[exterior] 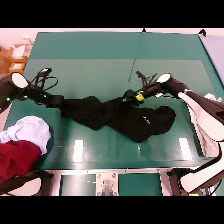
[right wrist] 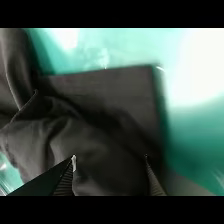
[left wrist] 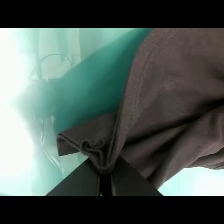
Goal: Fold the shirts.
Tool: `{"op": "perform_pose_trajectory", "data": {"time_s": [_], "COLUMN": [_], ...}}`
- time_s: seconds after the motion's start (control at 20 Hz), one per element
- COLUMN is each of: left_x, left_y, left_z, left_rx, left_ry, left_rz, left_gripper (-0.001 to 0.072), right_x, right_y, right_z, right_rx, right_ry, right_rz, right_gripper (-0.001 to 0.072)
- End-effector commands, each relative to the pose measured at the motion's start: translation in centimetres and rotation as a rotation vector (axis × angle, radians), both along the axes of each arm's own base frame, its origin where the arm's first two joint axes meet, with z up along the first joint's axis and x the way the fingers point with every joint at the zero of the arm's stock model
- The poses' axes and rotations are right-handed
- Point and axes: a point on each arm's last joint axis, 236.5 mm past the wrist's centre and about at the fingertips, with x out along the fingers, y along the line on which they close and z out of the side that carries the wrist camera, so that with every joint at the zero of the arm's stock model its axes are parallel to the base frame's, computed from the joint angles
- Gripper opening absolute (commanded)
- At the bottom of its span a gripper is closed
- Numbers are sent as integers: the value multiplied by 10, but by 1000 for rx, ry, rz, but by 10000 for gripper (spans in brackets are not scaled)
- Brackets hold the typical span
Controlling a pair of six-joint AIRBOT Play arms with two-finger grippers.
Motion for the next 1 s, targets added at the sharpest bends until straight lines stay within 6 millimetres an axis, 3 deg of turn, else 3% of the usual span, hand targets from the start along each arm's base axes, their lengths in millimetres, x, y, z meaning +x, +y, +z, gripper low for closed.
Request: {"op": "perform_pose_trajectory", "data": {"time_s": [0.0, 0.1, 0.2, 0.25, 0.35, 0.45, 0.5, 0.6, 0.7, 0.8, 0.85, 0.95], "left_x": [1, 1, 2, 3, 15, 36, 43, 41, 17, -20, -39, -68], "left_y": [-1, -1, -1, -2, -4, -5, -6, -14, -24, -29, -31, -33], "left_z": [1, 1, 2, 8, 44, 117, 166, 271, 376, 455, 480, 501], "left_rx": [-3, -4, -7, -7, -10, -8, -9, -28, -79, -110, -124, -147], "left_ry": [-2, -2, -7, -10, -69, -228, -331, -553, -782, -962, -1023, -1078], "left_rz": [1, 1, 2, -5, -25, -41, -46, -68, -66, -63, -60, -52], "left_gripper": [31, 31, 31, 30, 30, 30, 30, 30, 31, 30, 30, 31], "right_x": [-9, -16, -17, -11, 10, 36, 43, 36, 8, -37, -60, -109], "right_y": [19, 19, 20, 19, 12, -6, -18, -42, -63, -88, -99, -114], "right_z": [-7, -5, 6, 21, 77, 164, 219, 327, 424, 506, 533, 571], "right_rx": [1, 10, 19, 27, 51, 71, 79, 82, 74, 28, -8, -78], "right_ry": [27, 33, 24, -10, -133, -330, -460, -725, -979, -1235, -1330, -1480], "right_rz": [89, 126, 142, 143, 135, 79, 50, -1, -69, -163, -203, -251], "right_gripper": [274, 21, 18, 17, 17, 16, 16, 16, 16, 16, 16, 16]}}
